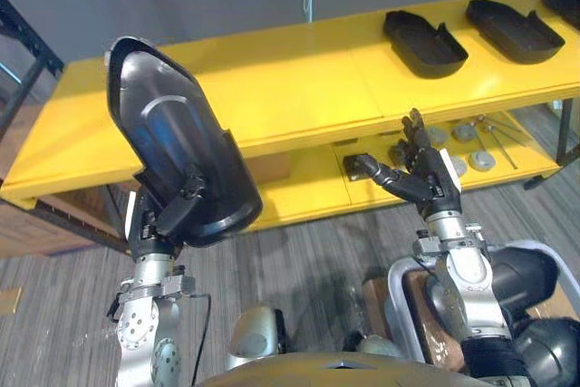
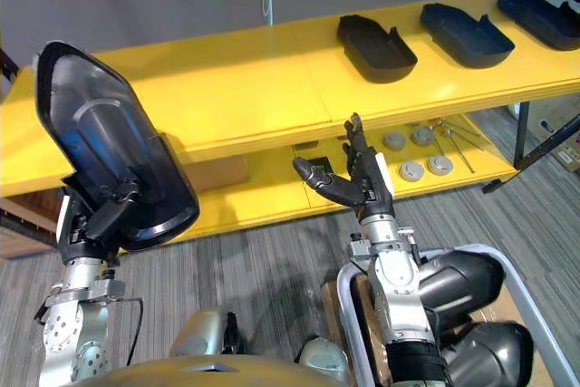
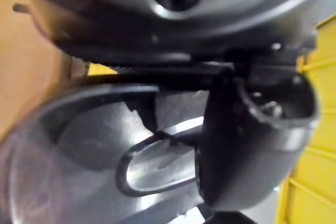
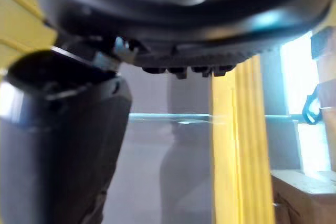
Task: Walk over and take three plastic housings, then place them on the shelf
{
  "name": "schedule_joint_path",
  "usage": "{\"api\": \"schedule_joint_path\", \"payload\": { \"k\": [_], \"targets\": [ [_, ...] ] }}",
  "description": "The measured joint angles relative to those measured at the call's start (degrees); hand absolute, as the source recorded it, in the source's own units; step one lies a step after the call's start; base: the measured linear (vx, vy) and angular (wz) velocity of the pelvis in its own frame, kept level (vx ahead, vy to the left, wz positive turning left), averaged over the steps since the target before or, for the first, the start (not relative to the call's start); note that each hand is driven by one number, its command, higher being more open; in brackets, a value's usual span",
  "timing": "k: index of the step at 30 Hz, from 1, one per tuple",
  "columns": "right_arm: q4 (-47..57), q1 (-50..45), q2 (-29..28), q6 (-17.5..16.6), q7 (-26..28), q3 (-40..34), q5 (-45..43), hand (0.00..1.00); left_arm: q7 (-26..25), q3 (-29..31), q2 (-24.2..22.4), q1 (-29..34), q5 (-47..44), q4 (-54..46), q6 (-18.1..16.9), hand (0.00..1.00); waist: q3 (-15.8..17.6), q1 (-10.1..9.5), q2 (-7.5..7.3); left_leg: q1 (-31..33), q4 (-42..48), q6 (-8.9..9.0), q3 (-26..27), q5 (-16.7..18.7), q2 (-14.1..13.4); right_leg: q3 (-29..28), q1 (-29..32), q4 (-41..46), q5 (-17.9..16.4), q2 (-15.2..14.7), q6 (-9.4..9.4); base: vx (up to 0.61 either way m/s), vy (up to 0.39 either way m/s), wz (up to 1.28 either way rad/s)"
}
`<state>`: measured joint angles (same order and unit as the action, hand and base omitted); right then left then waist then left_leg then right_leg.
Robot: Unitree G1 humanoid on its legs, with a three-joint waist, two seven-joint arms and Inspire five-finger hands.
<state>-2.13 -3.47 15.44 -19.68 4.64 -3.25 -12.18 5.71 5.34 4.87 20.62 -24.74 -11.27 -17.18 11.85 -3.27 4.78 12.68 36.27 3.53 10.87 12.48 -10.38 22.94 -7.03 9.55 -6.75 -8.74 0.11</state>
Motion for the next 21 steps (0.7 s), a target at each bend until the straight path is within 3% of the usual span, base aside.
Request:
{"api": "schedule_joint_path", "payload": {
  "k": [2,3,4,5,6,7,9,10,12,16,17,19,21],
  "targets": [
    [0.54,0.31,-0.67,-0.99,-1.69,-0.75,-0.05,1.0,0.58,-2.29,-0.02,-0.4,0.38,-0.25,-0.01,0.0,-0.12,0.57,0.19,0.07,-10.77,2.06,-0.56,-2.68,-1.52,-2.01,-1.47,-0.55,-0.78,-2.72,1.84,0.24,0.217,-0.25],
    [0.54,0.3,-0.71,-1.23,-2.47,-0.75,-0.05,1.0,0.99,-2.57,-0.03,-0.39,0.38,-0.46,-0.02,0.0,-0.12,0.68,0.19,-0.01,-13.42,2.27,-0.54,-4.07,-1.78,-2.58,-1.79,-0.29,-1.11,-3.52,2.93,0.24,0.306,-0.31],
    [0.54,0.23,-0.67,-1.48,-3.46,-0.78,0.0,1.0,1.61,-2.81,-0.05,-0.39,0.38,-0.78,-0.03,0.0,-0.33,0.88,0.52,-0.52,-17.55,2.57,-0.45,-7.42,-2.17,-3.19,-1.99,0.68,-1.88,-4.35,5.12,0.25,0.348,-0.32],
    [0.57,-0.21,-0.18,-2.16,-4.75,-0.76,0.02,1.0,2.2,-3.15,-0.26,-0.34,0.38,-1.15,-0.04,0.0,-1.01,1.21,1.74,-1.62,-22.3,2.05,-1.05,-15.04,-2.28,-4.63,-1.81,2.95,-3.51,-5.03,7.92,0.29,0.501,-0.6],
    [0.24,-0.25,-0.88,-2.3,-6.26,-0.75,-0.01,1.0,2.23,-3.53,-0.14,-0.6,0.3,-1.22,-0.06,0.0,-1.75,1.18,2.32,-3.31,-21.0,3.68,-1.61,-15.91,-1.33,-7.53,-1.43,5.72,-5.92,-7.0,10.01,0.25,0.455,-0.48],
    [0.21,-0.36,-1.46,-2.27,-6.77,-0.76,-0.05,1.0,2.16,-3.44,0.15,-0.95,0.34,-1.03,0.02,0.0,-1.75,1.35,1.48,-3.33,-20.35,3.41,-1.46,-15.6,-0.61,-7.97,-1.29,5.98,-6.1,-7.83,9.74,0.2,0.428,-0.67],
    [0.3,-0.15,-4.58,-2.62,-7.77,1.59,0.07,1.0,1.59,-2.07,2.1,-1.71,0.44,-2.34,0.11,0.0,-1.43,1.44,-2.51,-3.88,-18.2,2.6,0.35,-11.61,2.1,-10.91,-0.23,5.2,-5.08,-11.03,10.1,0.15,0.298,-0.55],
    [0.3,-0.27,-4.97,-2.61,-7.78,1.87,0.05,1.0,1.43,-2.11,2.66,-2.24,0.53,-2.33,0.63,0.0,-1.51,1.59,-2.97,-3.89,-17.69,2.19,0.82,-11.1,2.26,-10.85,-0.27,4.79,-3.94,-11.31,10.49,0.11,0.234,-0.39],
    [0.54,-0.39,-5.96,-2.64,-7.78,2.07,-0.02,1.0,2.0,-1.82,3.39,-3.1,0.49,-2.62,3.01,0.0,-1.63,1.91,-3.21,-5.73,-18.82,1.9,2.6,-10.45,2.15,-10.66,-0.42,3.28,-0.41,-11.4,10.67,0.07,0.191,-0.45],
    [0.66,-1.3,-7.58,-3.12,-6.48,3.31,0.06,1.0,3.31,-0.96,4.69,-3.12,0.46,-5.74,7.53,0.0,-2.73,1.91,-3.81,-9.74,-25.03,2.73,8.07,-11.05,1.66,-6.04,1.54,0.51,2.61,-11.6,9.6,0.01,0.039,-0.81],
    [0.75,-1.72,-7.53,-3.12,-5.7,3.37,0.26,1.0,4.56,-1.03,5.19,-3.45,0.15,-7.7,8.91,0.0,-2.96,2.23,-4.0,-9.76,-26.27,3.07,8.87,-11.65,1.66,-5.8,2.53,-0.99,3.46,-11.42,10.56,0.0,-0.019,-0.5],
    [0.75,-3.36,-6.68,-2.86,-5.61,3.26,0.58,1.0,7.01,-1.76,5.91,-5.95,-0.11,-8.95,11.54,0.0,-3.37,3.86,-3.36,-10.14,-28.23,3.2,9.22,-12.73,1.53,-5.78,2.77,-2.82,4.94,-10.62,10.49,0.01,-0.021,-0.3],
    [0.75,-4.26,-5.95,-2.16,-5.39,3.31,0.72,1.0,6.38,-2.22,7.27,-8.74,-0.17,-8.88,13.94,0.0,-3.75,4.52,-2.63,-11.38,-30.03,3.01,9.95,-13.64,1.29,-5.75,3.05,-3.24,6.03,-10.02,10.07,0.02,-0.015,-0.32]
  ]
}}
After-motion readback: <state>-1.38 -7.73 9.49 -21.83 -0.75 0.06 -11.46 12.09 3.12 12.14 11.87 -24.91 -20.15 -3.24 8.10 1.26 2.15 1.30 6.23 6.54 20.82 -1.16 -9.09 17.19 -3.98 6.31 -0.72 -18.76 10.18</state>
